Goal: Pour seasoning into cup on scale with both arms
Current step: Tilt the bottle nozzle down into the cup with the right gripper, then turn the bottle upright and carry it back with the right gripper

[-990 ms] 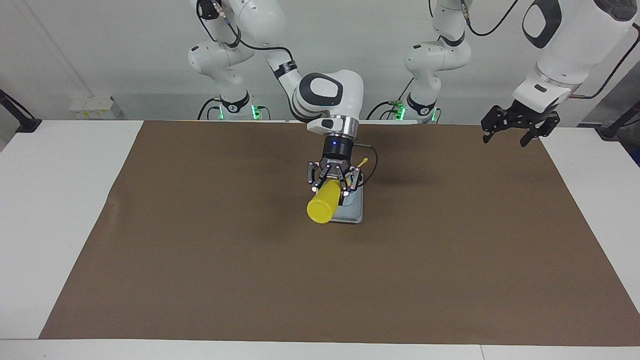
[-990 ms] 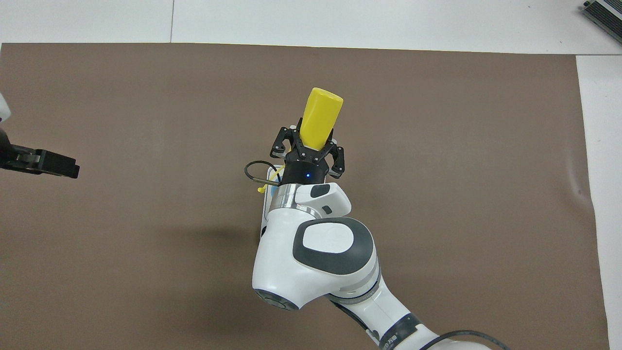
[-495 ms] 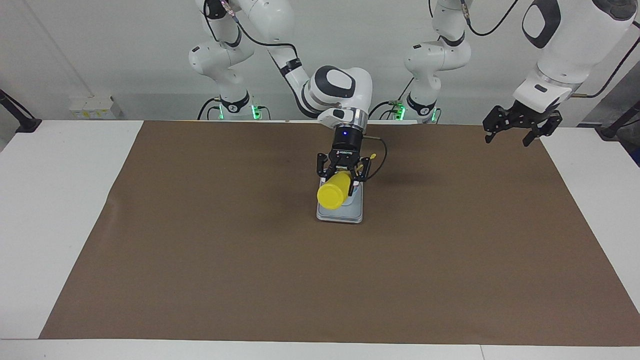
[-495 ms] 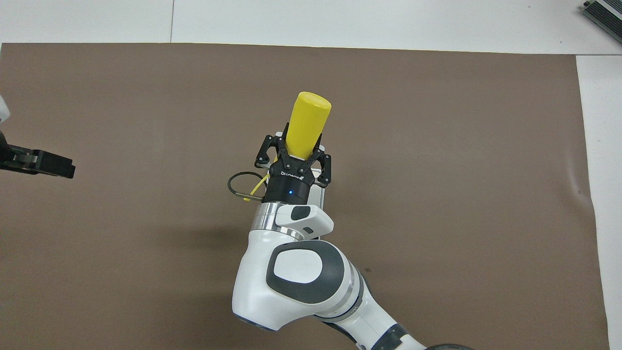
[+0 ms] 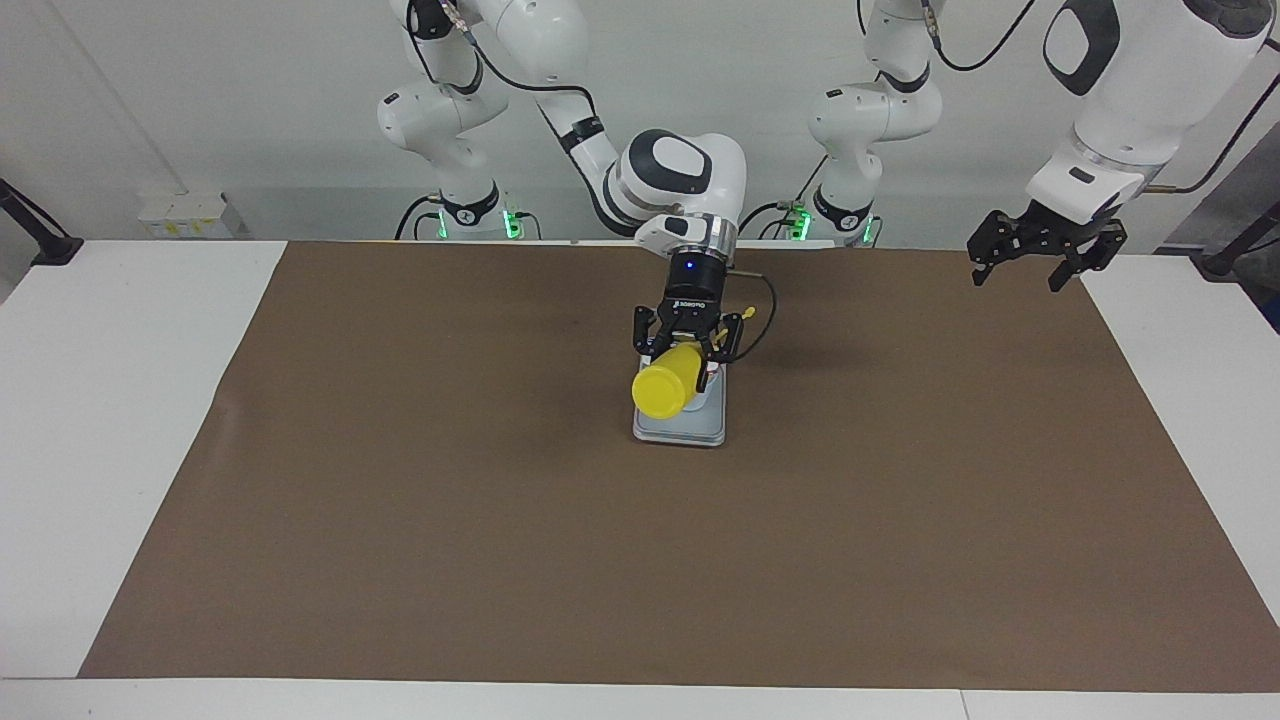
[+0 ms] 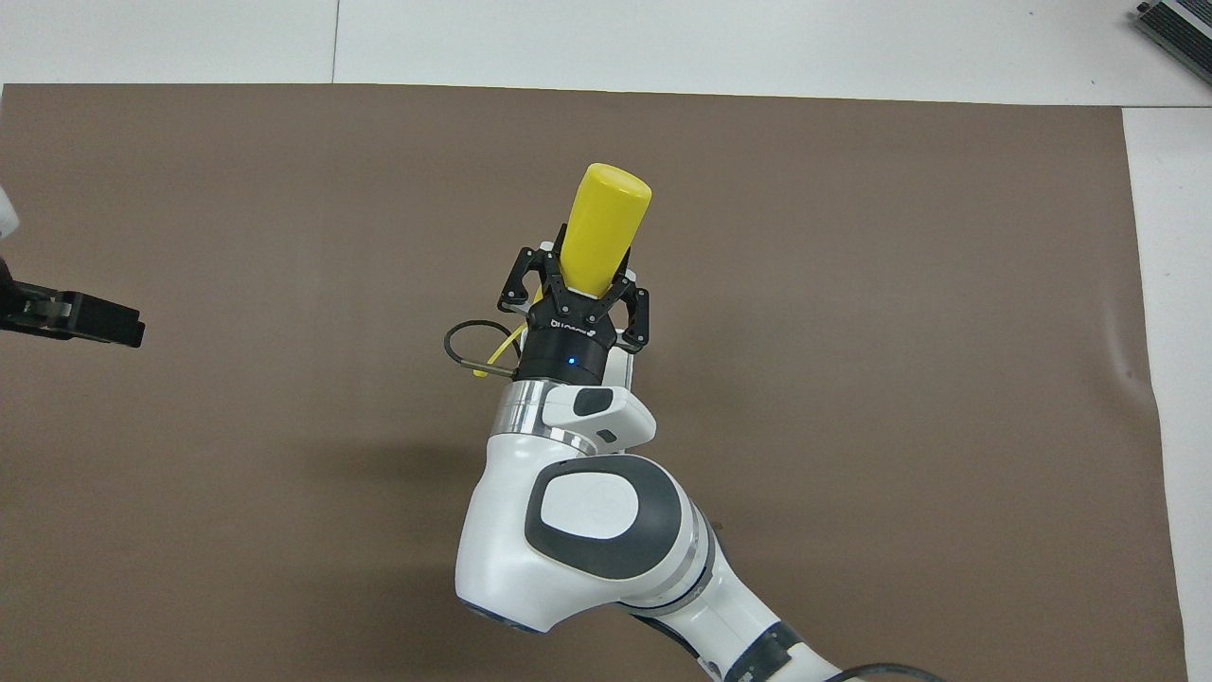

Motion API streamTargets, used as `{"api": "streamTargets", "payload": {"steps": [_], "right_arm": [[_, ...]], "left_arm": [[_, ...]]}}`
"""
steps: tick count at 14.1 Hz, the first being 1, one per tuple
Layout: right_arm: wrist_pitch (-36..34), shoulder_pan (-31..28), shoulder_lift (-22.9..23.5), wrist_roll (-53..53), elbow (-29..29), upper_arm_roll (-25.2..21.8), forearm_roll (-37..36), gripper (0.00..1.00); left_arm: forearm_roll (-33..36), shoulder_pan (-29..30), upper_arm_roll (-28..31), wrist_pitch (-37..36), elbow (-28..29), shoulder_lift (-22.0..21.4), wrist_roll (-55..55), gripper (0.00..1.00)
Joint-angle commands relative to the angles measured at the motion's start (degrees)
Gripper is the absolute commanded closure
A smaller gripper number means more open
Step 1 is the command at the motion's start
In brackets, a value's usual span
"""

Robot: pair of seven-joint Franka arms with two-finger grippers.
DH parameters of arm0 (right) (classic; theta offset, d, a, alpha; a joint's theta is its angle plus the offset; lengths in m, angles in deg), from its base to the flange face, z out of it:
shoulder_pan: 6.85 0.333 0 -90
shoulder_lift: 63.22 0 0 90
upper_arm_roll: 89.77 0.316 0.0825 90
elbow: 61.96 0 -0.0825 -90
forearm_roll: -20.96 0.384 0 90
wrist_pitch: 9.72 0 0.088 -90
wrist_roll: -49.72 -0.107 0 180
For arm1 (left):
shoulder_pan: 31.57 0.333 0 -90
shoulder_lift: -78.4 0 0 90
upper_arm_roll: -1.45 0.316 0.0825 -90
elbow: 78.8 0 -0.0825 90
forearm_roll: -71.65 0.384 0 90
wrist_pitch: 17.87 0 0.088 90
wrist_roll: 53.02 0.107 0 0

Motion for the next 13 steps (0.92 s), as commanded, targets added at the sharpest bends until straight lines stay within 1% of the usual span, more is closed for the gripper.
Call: {"api": "streamTargets", "payload": {"steps": [1,3,5,6,8,9,10,11,12,13], "right_arm": [[2.3,-2.0,-3.3,6.1,0.8,0.4,8.5,1.0],[3.3,-4.1,-5.1,10.3,1.1,0.4,17.1,1.0],[3.8,-4.8,-6.7,14.7,2.4,0.3,29.9,1.0],[3.8,-5.2,-7.6,17.3,2.5,0.1,34.9,1.0],[3.7,-8.2,-8.8,22.8,2.3,0.1,44.5,1.0],[3.7,-9.3,-9.2,24.9,2.4,0.1,49.6,1.0],[3.8,-11.1,-9.4,26.3,2.4,0.1,54.8,0.9],[3.8,-12.8,-10.0,27.2,2.5,0.2,59.9,0.84],[3.7,-13.9,-10.3,28.5,2.5,0.1,64.6,0.86],[3.3,-15.2,-10.9,29.6,2.5,0.1,69.5,0.89]], "left_arm": [[1.3,-0.8,0.2,-0.3,0.2,-0.6,-0.8,0.0],[1.3,-0.8,0.2,-0.3,0.2,-0.6,-0.7,0.0],[1.1,-0.8,0.2,-0.2,0.2,-0.7,-0.7,0.0],[0.9,-0.7,0.1,0.1,0.2,-0.6,-0.5,0.0],[-1.6,-0.5,0.3,1.4,0.1,-0.5,-0.8,0.0],[-1.7,-0.5,0.3,1.4,0.1,-0.5,-0.8,0.0],[-1.6,-0.6,0.3,1.4,0.1,-0.5,-0.7,0.0],[-1.6,-0.6,0.3,1.4,0.0,-0.5,-0.7,0.0],[-1.6,-0.7,0.3,1.4,0.0,-0.5,-0.6,0.0],[-1.6,-0.7,0.3,1.4,0.0,-0.5,-0.6,0.0]]}}
